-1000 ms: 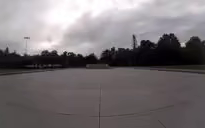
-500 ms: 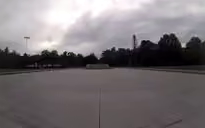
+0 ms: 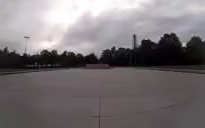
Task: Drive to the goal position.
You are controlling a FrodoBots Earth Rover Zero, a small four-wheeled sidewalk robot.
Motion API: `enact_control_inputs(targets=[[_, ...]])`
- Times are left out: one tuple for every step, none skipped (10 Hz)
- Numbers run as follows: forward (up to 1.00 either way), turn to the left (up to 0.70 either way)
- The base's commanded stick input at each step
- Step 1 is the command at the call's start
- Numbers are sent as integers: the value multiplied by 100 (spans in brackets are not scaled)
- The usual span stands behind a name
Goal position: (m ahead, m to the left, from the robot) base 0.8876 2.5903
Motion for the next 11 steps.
enact_control_inputs(targets=[[70, 25], [70, 4], [70, 2], [70, 2], [70, 2], [70, 2], [70, 2], [70, 2], [70, 2], [70, 2], [70, 2]])
